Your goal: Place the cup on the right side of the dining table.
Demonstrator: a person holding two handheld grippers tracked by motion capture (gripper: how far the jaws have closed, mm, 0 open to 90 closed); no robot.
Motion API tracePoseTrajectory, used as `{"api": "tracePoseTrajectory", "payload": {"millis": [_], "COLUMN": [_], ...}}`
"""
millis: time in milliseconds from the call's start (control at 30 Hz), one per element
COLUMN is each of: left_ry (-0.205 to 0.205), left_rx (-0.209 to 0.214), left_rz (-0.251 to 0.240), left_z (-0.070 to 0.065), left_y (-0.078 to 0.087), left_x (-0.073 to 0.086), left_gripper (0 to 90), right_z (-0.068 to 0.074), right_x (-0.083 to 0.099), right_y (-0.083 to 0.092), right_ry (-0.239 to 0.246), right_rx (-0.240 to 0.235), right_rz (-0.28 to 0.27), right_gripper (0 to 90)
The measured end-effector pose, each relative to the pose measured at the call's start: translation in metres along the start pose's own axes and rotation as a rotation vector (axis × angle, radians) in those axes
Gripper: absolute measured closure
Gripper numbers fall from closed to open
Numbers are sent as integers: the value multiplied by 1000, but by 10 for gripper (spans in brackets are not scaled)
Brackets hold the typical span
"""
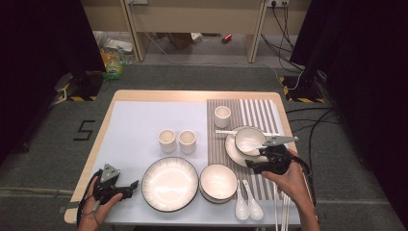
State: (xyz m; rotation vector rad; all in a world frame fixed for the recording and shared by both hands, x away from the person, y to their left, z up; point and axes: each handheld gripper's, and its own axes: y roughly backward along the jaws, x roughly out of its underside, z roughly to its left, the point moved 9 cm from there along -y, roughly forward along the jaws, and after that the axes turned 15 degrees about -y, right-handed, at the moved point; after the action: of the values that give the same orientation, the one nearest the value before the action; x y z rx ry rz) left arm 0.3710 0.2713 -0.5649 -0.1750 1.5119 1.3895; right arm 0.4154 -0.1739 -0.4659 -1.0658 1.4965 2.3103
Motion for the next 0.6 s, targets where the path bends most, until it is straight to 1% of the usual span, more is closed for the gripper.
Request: {"api": "tracePoseTrajectory", "payload": {"millis": [33,67,267,300,367,400,467,600], "left_ry": [0,-1,-1,-1,-1,0,-1,-2], "left_rx": [0,9,7,7,8,-1,3,0], "left_rz": [0,8,7,7,7,1,3,3], "left_z": [0,0,0,0,0,0,0,0], "left_y": [0,1,1,1,1,0,0,0], "left_x": [0,0,0,0,0,0,0,0], "left_gripper": [141,141,141,141,141,141,141,141], "right_z": [0,1,2,3,3,4,5,5], "right_x": [0,3,12,15,16,20,24,27], "right_y": [0,2,7,8,8,9,10,11], "right_ry": [0,0,8,10,13,17,22,24], "right_rx": [0,-6,-1,1,0,2,0,3], "right_rz": [0,1,0,-2,-4,-2,0,-5], "right_gripper": [301,301,301,301,301,301,300,298]}}
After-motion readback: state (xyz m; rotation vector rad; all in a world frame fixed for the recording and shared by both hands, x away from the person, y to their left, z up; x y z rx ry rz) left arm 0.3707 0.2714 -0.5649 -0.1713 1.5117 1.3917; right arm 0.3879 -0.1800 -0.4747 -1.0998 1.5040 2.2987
